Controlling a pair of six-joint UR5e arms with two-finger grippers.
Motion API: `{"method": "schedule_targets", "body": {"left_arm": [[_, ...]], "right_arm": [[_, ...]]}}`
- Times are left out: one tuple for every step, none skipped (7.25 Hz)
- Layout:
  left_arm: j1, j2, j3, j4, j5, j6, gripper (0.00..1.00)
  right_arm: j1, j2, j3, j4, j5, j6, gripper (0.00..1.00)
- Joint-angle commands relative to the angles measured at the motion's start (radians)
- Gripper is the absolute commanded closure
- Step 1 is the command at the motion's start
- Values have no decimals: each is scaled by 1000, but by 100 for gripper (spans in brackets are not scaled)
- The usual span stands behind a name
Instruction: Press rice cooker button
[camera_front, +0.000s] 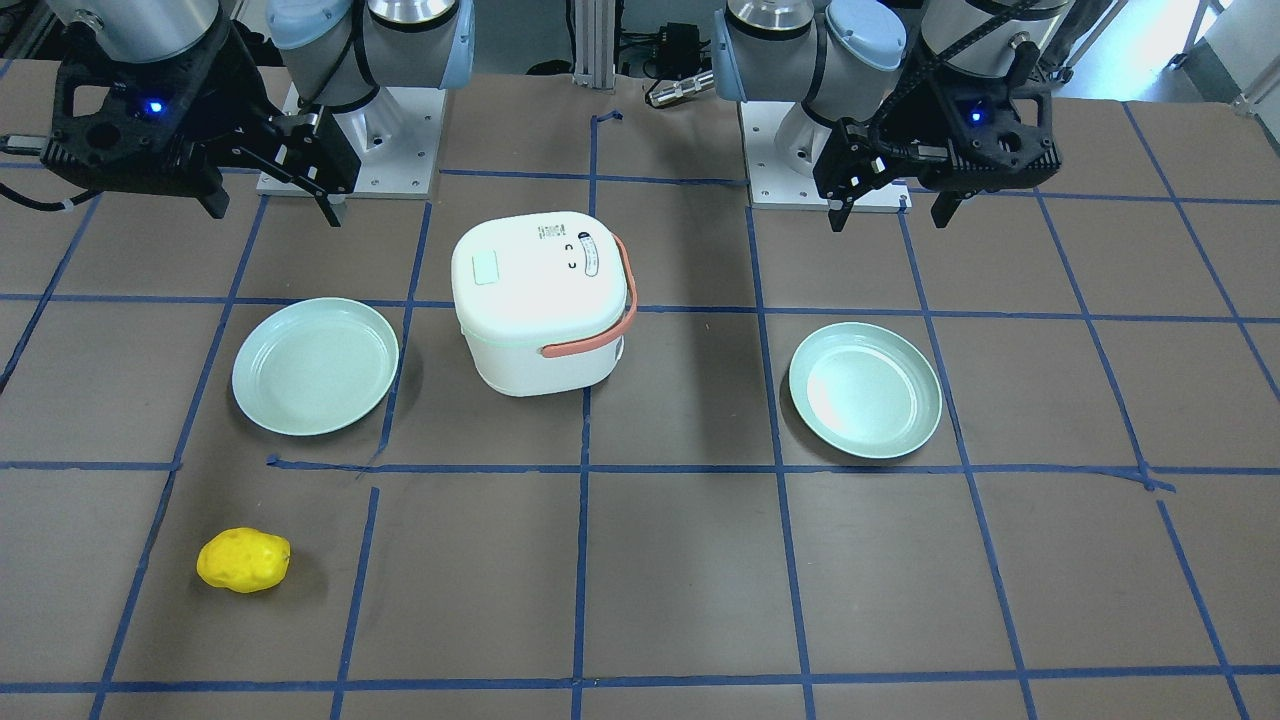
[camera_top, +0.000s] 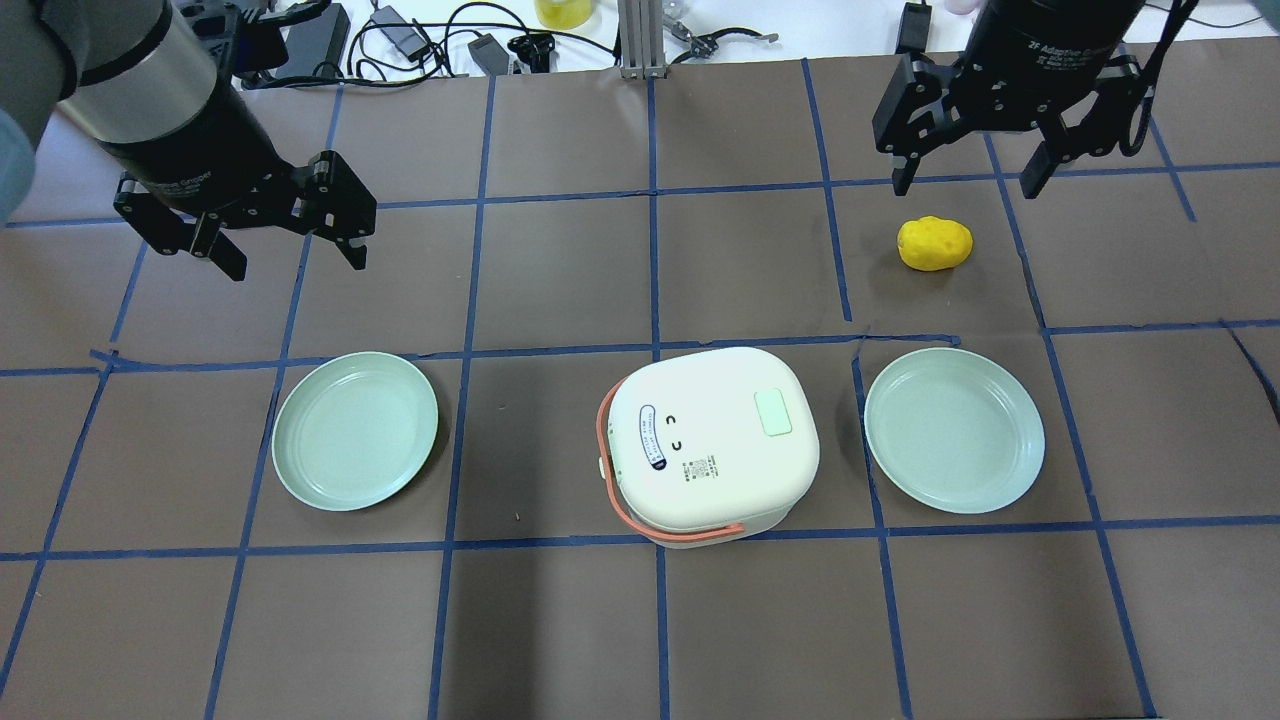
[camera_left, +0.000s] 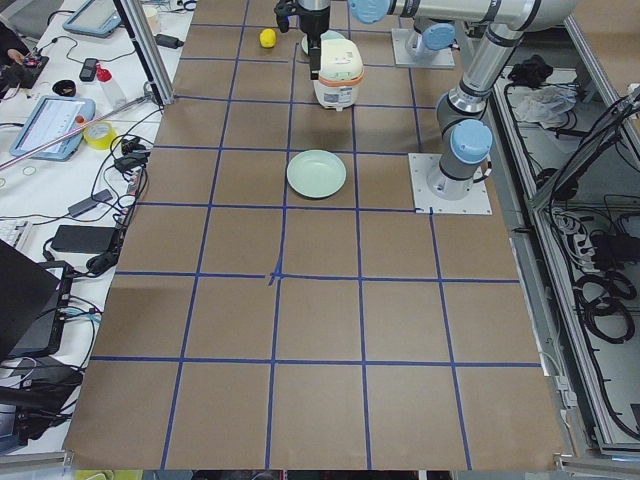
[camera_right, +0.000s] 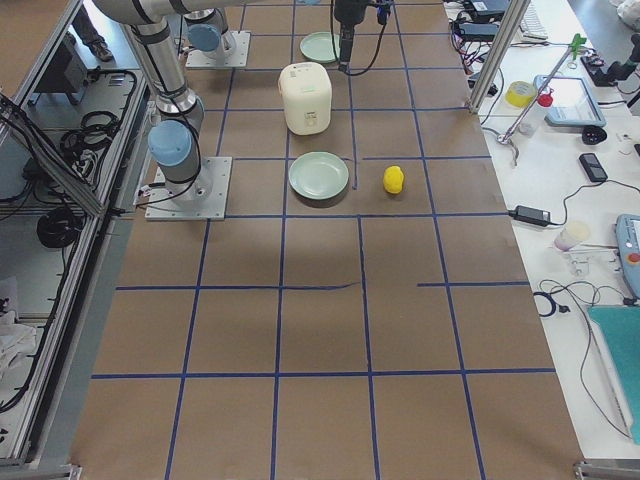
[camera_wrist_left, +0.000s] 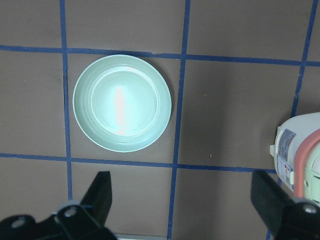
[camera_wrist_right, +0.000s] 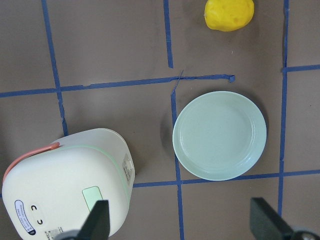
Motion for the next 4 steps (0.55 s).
{"method": "schedule_targets", "body": {"left_arm": [[0,0,0,0,0,0,0],[0,0,0,0,0,0,0],[0,-1,0,0,0,0,0],[0,0,0,0,0,0,0]], "right_arm": [[-2,1,8,-3,1,2,0],[0,1,8,-3,6,2,0],[1,2,6,-15,5,6,0],[3,1,5,-16,5,11,0]]}}
